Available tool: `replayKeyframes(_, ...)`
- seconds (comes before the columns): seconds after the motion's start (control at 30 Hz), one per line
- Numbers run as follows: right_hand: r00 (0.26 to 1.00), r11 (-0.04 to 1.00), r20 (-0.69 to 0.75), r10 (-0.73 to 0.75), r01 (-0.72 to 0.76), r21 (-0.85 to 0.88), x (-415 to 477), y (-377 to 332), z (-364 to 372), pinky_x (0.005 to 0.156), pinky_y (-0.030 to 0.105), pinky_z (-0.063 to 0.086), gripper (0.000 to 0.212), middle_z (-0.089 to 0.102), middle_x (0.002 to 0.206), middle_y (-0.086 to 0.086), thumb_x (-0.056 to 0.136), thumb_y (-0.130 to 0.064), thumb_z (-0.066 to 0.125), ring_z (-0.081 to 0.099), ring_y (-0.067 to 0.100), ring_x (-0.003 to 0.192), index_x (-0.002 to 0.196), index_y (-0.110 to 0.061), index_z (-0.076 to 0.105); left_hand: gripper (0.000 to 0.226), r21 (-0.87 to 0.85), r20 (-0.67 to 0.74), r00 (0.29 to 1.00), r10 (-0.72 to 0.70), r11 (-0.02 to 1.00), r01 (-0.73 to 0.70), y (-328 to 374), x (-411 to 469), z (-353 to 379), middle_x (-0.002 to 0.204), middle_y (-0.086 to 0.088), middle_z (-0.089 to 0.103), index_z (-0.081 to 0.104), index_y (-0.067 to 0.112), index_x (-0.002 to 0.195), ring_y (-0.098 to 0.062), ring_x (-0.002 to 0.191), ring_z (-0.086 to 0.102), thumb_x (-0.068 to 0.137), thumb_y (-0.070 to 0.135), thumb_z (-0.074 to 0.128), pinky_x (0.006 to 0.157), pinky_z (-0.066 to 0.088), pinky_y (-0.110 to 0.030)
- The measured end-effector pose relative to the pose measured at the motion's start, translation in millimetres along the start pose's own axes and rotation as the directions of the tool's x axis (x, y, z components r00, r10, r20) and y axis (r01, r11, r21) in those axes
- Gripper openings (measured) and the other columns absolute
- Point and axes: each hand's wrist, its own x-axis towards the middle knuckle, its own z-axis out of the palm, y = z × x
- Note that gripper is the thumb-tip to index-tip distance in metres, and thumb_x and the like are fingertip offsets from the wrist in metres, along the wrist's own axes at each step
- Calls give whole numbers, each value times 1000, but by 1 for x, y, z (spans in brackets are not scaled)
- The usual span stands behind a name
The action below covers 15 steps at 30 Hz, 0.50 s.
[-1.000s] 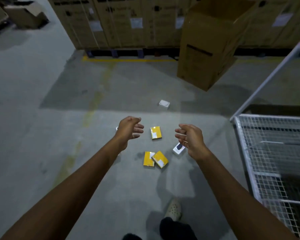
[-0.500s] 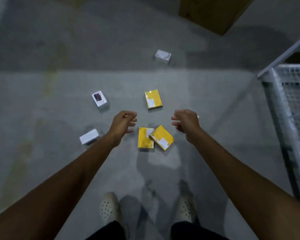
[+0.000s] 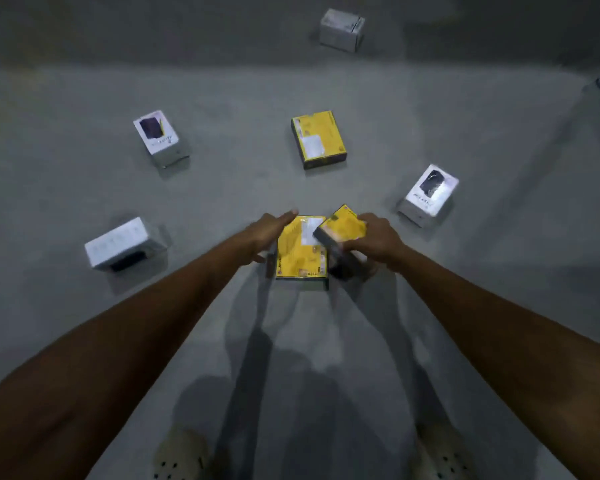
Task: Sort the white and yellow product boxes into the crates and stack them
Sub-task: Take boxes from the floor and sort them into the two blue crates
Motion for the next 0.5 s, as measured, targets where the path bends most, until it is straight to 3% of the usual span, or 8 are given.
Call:
replayKeyframes(0.1, 999, 991, -45, 18, -24, -129, 14, 5, 9, 105, 46, 41, 113, 48, 138, 11, 43, -66, 79, 44, 32, 131, 143, -26, 41, 46, -102, -32, 998, -57, 993, 54, -17, 23, 16, 97, -10, 60, 51, 12, 117, -25, 81, 59, 99, 53, 44, 55, 47, -27)
replayKeyframes(0.13, 998, 986, -45, 40, -46, -162, 15, 3, 11, 107, 50, 38, 122, 43, 140, 11, 40, -70, 76, 40, 34, 133, 147, -28, 34, 32, -166, -42, 997, -70, 984, 63, -22, 25, 21, 89, -9, 58, 51, 16, 108, -25, 74, 58, 101, 47, 44, 52, 50, -27)
replayKeyframes(0.23, 997, 980, -41, 59, -65, -186, 15, -3, 17, 106, 53, 36, 119, 40, 139, 12, 49, -73, 80, 36, 37, 133, 147, -28, 27, 33, -278, -105, 991, -77, 960, 45, -35, 41, 33, 90, -11, 59, 59, 12, 103, -30, 76, 58, 94, 44, 56, 68, 51, -34)
replayKeyframes(0.33, 992, 995, -87, 88, -84, 50, 17, -11, 20, 106, 45, 41, 118, 50, 135, 13, 42, -83, 72, 47, 34, 127, 140, -26, 39, 44, -344, -195, 976, -94, 939, 21, -42, 56, 38, 89, -14, 57, 61, 5, 96, -30, 77, 58, 80, 46, 58, 67, 46, -34)
replayKeyframes(0.4, 982, 972, -144, 126, -93, 214, 18, -16, 27, 106, 44, 43, 124, 52, 136, 14, 35, -92, 63, 50, 33, 126, 138, -26, 43, 47, -414, -188, 976, -107, 910, 21, -39, 56, 41, 90, -13, 62, 64, 3, 101, -29, 80, 62, 80, 44, 56, 69, 50, -35)
replayKeyframes(0.5, 978, 985, -182, 98, -69, 161, 5, -32, 47, 108, 51, 38, 121, 43, 138, 14, 49, -96, 56, 40, 35, 133, 148, -31, 30, 48, -494, -173, 979, -110, 869, 10, -34, 58, 43, 95, -12, 68, 68, 6, 101, -30, 84, 68, 79, 45, 53, 74, 55, -39)
